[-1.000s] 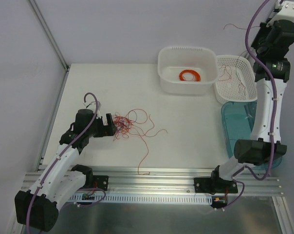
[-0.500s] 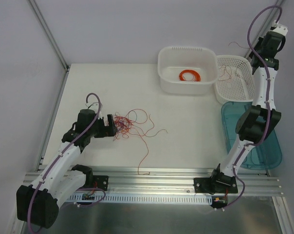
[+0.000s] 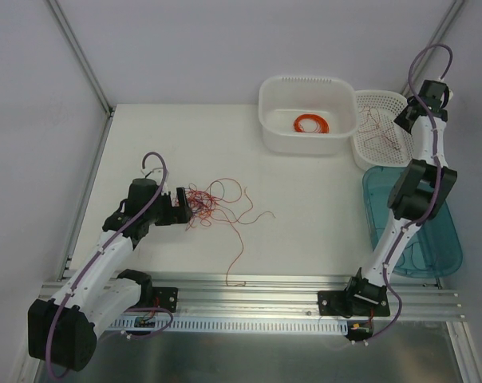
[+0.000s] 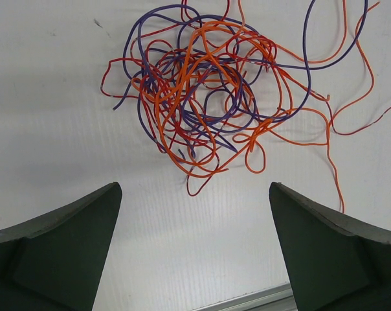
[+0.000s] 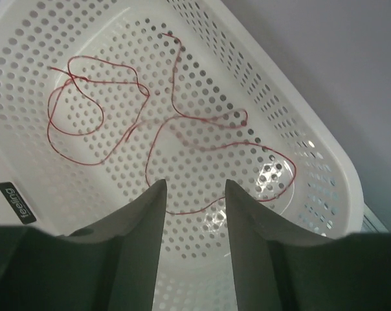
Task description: Untangle the cables
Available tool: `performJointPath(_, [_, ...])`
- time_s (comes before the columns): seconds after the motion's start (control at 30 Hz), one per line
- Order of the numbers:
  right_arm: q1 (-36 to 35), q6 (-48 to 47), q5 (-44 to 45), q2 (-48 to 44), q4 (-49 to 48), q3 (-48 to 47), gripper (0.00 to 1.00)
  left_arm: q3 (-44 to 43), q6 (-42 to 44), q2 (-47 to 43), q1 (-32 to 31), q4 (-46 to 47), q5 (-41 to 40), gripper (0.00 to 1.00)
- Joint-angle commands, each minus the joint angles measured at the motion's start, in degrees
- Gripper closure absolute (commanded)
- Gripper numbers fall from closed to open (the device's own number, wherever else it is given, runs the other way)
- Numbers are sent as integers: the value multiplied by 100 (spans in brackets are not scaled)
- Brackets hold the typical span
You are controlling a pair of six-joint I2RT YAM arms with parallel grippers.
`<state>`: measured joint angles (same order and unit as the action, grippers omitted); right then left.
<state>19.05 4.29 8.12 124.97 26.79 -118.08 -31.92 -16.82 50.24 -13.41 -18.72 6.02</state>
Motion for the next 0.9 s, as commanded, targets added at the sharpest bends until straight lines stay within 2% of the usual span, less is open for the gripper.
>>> performJointPath(0.0, [46, 212, -143, -736, 222, 223, 55, -7, 144, 12, 31, 106, 197, 1])
performJointPath(0.13, [29, 124, -539, -1456, 274, 636, 29, -25, 109, -5, 31, 114, 206, 1])
performJointPath(0.27, [-260, -121, -968, -2247, 599, 1023, 18, -68, 4, 12, 31, 114, 119, 1])
performJointPath(0.43, [-998, -297, -1601, -3556, 591, 2147, 17, -121, -269, 91, 31, 105, 75, 1])
performJointPath(0.57, [-2199, -403, -1796, -4348, 355, 3472, 17, -148, -646, 214, 31, 106, 22, 1])
performJointPath(0.63, [-2667, -394, -1893, -4551, 214, 3887, 17, -165, -979, 276, 23, 105, -31, 2])
performJointPath(0.73, [-3904, -403, -1981, -4736, -207, 4521, 18, -218, -1419, 443, 23, 97, -136, 5])
performJointPath(0.87, [-4909, -403, -1963, -4404, -498, 4899, 18, -341, -1640, 741, 31, 106, -233, 9])
